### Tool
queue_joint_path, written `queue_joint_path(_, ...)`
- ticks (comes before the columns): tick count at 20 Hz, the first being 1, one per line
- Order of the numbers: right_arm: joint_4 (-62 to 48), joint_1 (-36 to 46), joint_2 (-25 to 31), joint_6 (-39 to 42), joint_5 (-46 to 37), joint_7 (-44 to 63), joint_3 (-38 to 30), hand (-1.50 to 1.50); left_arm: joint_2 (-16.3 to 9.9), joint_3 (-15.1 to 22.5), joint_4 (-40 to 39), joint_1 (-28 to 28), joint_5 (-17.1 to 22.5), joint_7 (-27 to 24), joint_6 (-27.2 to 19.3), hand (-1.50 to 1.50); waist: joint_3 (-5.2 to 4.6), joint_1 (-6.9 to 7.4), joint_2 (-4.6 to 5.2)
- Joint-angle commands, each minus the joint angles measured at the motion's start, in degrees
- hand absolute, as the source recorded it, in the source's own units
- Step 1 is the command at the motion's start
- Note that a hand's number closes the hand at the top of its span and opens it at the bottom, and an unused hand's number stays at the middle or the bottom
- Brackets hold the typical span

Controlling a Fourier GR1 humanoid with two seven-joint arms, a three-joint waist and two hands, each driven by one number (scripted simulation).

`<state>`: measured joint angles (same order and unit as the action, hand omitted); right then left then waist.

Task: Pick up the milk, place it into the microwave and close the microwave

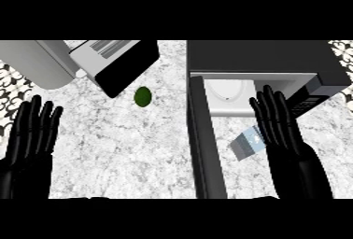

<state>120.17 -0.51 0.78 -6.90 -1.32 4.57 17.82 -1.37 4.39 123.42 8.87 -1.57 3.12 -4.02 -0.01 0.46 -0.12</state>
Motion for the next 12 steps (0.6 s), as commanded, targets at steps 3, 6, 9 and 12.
queue_joint_path(3, 2.50, -4.40, -0.75, -5.11, -1.12, -0.57, 10.84, -1.50, 1.32, 7.05, 0.33, 10.63, -1.69, -7.20, -2.51, -1.50, 0.00, -0.23, -0.01)
queue_joint_path(6, 3.68, -7.12, -0.76, -6.13, -2.69, -0.42, 11.46, -1.50, 1.32, 10.37, 8.62, 16.79, -2.09, -4.88, -2.67, -1.50, 0.01, -0.15, -0.06)
queue_joint_path(9, 4.30, -8.13, 0.04, -8.66, -7.33, -1.20, 11.78, -1.50, -1.02, 5.14, 7.47, 20.24, 2.67, -9.82, 1.96, -1.50, -0.01, -0.17, -0.05)
queue_joint_path(12, 2.41, -12.37, 2.07, -9.91, -7.93, -7.53, 10.28, -1.50, 1.06, 10.10, 6.91, 23.44, -1.90, -12.24, 0.26, -1.50, 0.02, -0.27, -0.08)
